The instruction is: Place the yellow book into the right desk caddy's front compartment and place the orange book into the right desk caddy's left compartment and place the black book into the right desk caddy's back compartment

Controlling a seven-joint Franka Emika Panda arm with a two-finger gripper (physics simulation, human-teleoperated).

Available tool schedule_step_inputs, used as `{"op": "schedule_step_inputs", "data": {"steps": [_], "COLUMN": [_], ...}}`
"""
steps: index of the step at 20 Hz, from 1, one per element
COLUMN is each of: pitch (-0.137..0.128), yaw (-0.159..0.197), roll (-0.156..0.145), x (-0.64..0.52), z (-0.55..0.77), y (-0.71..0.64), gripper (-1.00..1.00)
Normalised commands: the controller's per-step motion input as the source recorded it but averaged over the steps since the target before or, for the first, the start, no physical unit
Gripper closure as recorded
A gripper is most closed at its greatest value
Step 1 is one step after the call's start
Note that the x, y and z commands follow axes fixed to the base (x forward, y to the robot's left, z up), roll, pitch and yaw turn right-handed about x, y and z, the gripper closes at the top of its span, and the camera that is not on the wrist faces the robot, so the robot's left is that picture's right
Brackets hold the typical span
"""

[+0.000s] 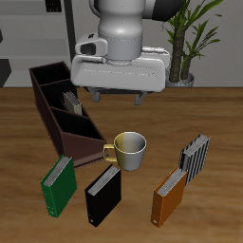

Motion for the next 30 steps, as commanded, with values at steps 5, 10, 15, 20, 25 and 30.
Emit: {"op": "schedule_step_inputs", "data": {"steps": [5,10,15,20,25,30], "pitch": [0.009,0.017,0.026,0.021,0.011,0.018], "yaw": [-0.006,-0.015,-0.021,0.011,-0.042,-0.014], "roll": [-0.023,0.006,-0.014,0.028,0.028,0.003], "x": [0.24,0.21,0.13,0.03,-0.02,-0.01], "z": [0.04,-0.05,-0.16,-0.24,-0.21,-0.18], "y": [-0.45,-0.35,-0.29,-0.08,0.06,0.29], "gripper": [-1.00,-1.00,-1.00,-1.00,-1.00,-1.00]}}
